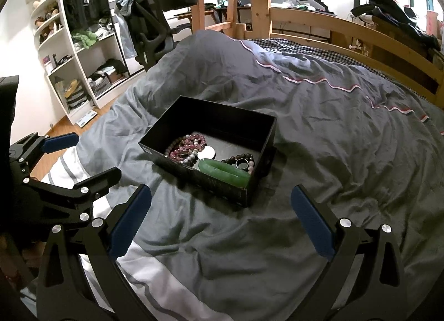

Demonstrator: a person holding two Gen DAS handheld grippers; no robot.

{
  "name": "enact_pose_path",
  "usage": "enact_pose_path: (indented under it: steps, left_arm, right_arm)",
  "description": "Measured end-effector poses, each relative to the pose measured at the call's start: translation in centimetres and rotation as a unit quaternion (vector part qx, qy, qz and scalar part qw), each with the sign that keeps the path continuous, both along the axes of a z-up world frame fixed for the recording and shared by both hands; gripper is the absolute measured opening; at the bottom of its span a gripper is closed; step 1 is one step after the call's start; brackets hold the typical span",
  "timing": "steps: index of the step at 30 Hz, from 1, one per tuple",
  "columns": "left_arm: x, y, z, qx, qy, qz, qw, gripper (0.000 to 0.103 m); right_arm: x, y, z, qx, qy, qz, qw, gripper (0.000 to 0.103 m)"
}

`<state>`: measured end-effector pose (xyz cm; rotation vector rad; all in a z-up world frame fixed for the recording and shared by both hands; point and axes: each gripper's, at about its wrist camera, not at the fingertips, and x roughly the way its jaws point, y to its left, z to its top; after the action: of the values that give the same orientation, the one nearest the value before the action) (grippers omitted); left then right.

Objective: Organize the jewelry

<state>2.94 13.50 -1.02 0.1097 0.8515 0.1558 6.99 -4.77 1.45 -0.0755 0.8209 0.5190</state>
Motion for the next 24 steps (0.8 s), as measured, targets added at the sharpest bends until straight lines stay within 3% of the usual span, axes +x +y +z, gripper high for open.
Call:
enact_pose_path:
  steps: [24]
  left_arm:
    - [0.08,0.27,-0.11,-0.007,0.006,0.005,0.9999,0.097]
  right_arm:
    - [-0.01,0.06,-0.14,0.001,0.0,-0.001,1.0,0.099]
